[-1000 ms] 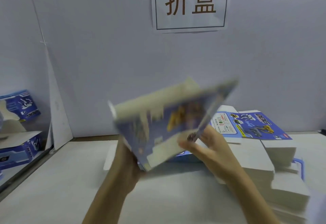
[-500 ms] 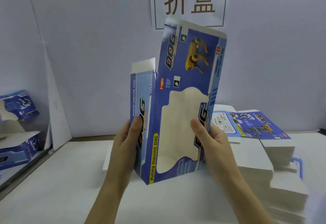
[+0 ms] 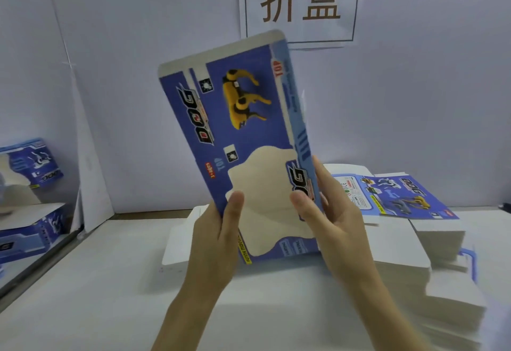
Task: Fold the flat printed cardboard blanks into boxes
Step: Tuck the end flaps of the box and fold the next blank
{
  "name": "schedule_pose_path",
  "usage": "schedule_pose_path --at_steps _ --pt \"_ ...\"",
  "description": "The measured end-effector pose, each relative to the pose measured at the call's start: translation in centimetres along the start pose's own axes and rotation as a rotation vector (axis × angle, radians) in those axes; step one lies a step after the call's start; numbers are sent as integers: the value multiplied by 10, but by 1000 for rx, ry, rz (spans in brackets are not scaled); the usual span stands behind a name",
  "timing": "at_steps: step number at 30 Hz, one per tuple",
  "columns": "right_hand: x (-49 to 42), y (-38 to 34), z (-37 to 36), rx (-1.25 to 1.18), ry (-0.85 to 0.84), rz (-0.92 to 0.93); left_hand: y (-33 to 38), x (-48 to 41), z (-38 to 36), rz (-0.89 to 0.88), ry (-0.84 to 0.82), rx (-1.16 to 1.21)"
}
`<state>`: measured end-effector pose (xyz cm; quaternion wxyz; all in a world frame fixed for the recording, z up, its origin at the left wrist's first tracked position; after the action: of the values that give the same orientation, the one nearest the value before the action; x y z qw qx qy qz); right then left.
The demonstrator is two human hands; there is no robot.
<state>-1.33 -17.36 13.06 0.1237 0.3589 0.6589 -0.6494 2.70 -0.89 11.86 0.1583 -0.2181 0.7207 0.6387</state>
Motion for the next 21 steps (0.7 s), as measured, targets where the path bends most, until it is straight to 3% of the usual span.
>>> schedule_pose_path --at_steps 5,9,13,18,21 --pt "-9 7 15 -203 31 -221 -2 -10 8 -137 -72 -178" --pt "-12 12 26 -283 53 -252 1 -10 9 -89 -271 -32" --pt "-12 8 29 -183 -12 -243 8 -6 7 -33 -419 95" --pt "-9 -8 28 3 -134 -101 12 -4 10 -84 -381 -3" --pt "-11 -7 33 57 -36 -83 13 -4 14 -104 -361 -101"
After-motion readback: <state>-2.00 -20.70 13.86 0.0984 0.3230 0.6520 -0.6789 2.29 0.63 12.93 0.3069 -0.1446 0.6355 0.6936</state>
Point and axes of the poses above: each hand's wrist, its own x-axis away from the middle knuckle, its own z-axis out of the back of the hand, y = z × x, the point moved 5 cm from there along -x, towards the middle knuckle, and after that the axes turned 7 degrees about y, right-handed, at the moved point
